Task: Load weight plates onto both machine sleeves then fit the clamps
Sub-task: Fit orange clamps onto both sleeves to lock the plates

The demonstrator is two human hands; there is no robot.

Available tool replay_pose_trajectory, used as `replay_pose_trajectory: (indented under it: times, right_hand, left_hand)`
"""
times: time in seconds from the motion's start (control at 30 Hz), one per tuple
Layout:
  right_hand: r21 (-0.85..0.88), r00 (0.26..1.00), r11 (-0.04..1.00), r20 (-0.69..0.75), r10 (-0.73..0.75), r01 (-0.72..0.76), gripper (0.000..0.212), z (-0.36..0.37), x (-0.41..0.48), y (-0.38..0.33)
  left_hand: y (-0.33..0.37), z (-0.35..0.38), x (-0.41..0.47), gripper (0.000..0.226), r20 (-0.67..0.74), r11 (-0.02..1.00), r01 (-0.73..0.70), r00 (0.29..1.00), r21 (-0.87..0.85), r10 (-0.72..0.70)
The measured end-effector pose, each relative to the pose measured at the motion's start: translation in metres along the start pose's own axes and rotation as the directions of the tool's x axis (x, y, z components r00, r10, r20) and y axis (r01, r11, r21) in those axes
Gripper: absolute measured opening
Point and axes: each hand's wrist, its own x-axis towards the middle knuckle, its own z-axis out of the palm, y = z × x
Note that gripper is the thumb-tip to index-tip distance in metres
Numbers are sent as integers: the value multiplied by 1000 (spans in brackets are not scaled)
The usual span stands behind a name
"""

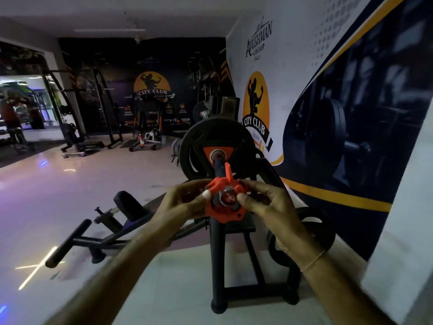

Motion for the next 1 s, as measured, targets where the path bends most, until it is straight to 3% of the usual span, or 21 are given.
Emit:
replay_pose_trajectory:
  times: [0.17, 0.33, 0.5, 0.8, 1.0]
  right_hand:
    - [-94, 997, 994, -57, -56, 51, 42, -1, -1, 13]
    - [-102, 997, 994, -63, -49, 42, 40, -6, 6, 28]
    - [-57, 996, 998, -93, 1, -6, 39, -1, 33, 39]
    - [26, 997, 998, -46, 64, -63, 27, 0, 137, 80]
    - [-49, 997, 995, -7, 81, -82, 12, 0, 206, 100]
  left_hand:
    - [-14, 1, 5, 40, -64, 999, 4, 998, 51, -1]
    - [-31, 7, 16, 38, -100, 994, 21, 995, 107, -10]
    - [-44, 1, 44, 36, -151, 997, 51, 988, 56, -42]
    - [-62, -11, 124, 29, -258, 973, 188, 941, -136, -217]
    - [-78, -32, 188, 50, -214, 905, 352, 890, -239, -403]
